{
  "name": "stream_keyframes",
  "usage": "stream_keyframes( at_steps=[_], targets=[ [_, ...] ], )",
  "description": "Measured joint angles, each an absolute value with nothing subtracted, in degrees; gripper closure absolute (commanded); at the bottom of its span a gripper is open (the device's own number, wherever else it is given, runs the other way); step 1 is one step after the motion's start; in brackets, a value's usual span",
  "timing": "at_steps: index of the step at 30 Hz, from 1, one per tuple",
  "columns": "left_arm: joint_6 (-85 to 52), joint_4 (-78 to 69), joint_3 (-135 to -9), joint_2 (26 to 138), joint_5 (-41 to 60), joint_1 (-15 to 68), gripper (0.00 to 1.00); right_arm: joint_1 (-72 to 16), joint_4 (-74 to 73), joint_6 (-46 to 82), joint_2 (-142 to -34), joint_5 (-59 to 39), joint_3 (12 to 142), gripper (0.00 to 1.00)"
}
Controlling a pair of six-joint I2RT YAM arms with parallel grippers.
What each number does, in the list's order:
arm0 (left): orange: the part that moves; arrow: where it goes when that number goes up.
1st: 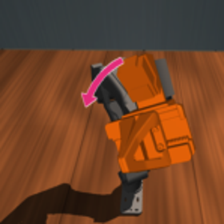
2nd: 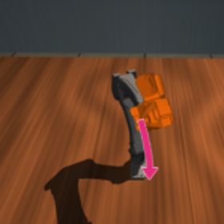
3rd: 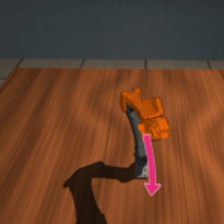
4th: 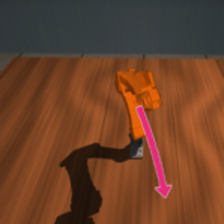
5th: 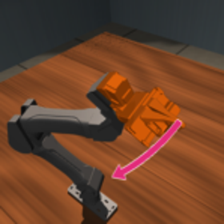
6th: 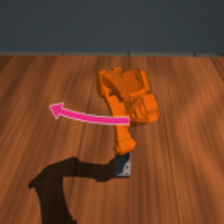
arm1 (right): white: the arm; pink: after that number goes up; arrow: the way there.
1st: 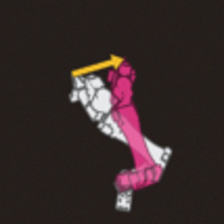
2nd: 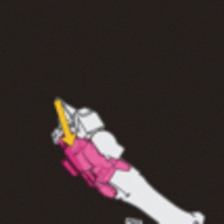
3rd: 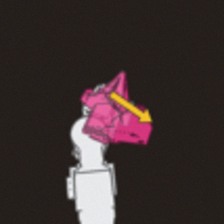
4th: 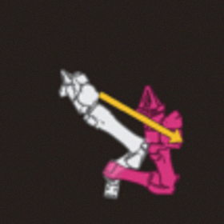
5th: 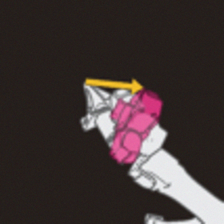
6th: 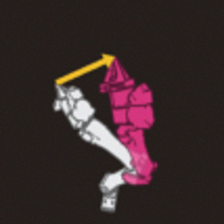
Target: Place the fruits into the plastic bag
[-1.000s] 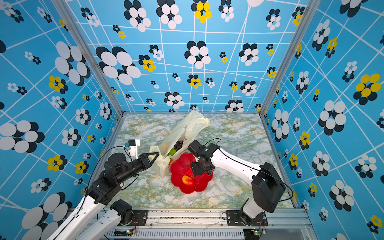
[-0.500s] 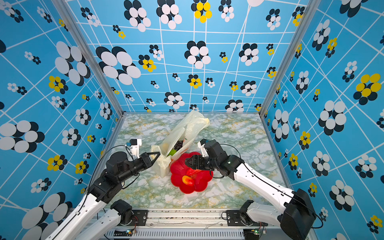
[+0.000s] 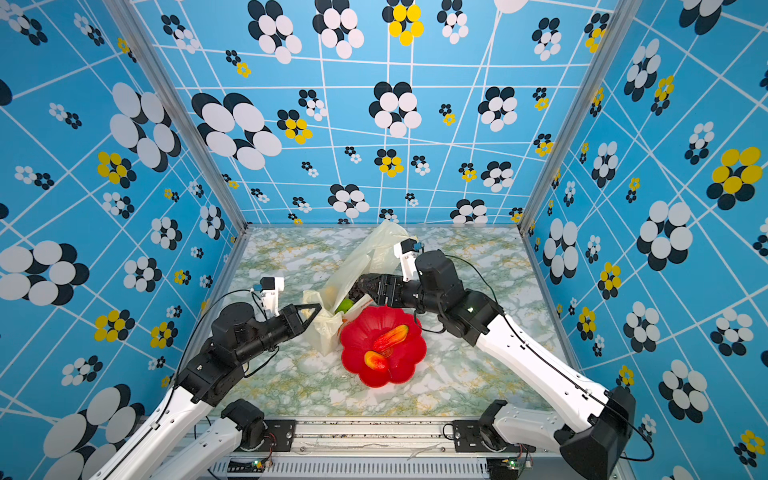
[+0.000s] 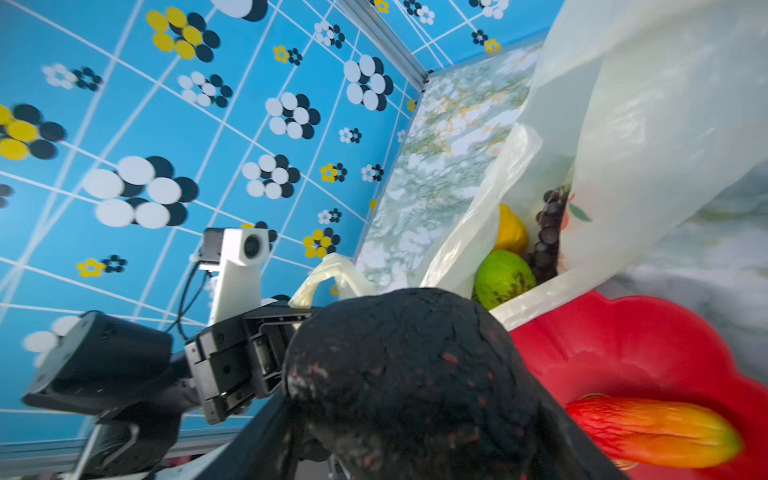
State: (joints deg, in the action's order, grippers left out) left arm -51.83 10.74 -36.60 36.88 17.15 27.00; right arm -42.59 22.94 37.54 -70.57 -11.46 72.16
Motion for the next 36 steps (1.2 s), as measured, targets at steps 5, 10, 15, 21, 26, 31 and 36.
stream_keyframes(
  at_steps=[5, 10, 15, 21, 26, 31, 36],
  targets=[
    [-51.83, 10.76, -36.6, 36.51, 17.15, 27.0, 1.0, -42.54, 35.2, 28.03, -78.78, -5.13, 83.53, 0.37],
    [-51.83, 10.79, -36.69, 36.53, 17.15, 26.98, 1.0, -42.54, 44.27, 20.05, -88.36, -1.26, 92.75, 0.37],
    [-51.83, 10.74, -36.88, 36.56, 17.12, 26.98, 1.0, -42.81, 49.67, 15.64, -94.43, 0.08, 97.95, 0.36],
    [-51.88, 10.68, -36.88, 37.08, 17.17, 27.0, 1.0, -46.57, 52.66, 12.58, -101.71, 0.99, 103.33, 0.34],
    [-51.86, 10.68, -36.88, 38.06, 17.17, 27.0, 1.0, -50.13, 54.08, 11.51, -107.66, -0.38, 108.51, 0.26],
    [-51.86, 10.7, -36.88, 37.8, 17.15, 27.0, 1.0, -50.68, 54.37, 11.99, -109.62, -2.31, 110.41, 0.14],
    [-51.86, 10.7, -36.88, 37.56, 17.15, 27.0, 1.0, -50.61, 53.21, 12.86, -109.25, -3.77, 110.28, 0.11]
  ],
)
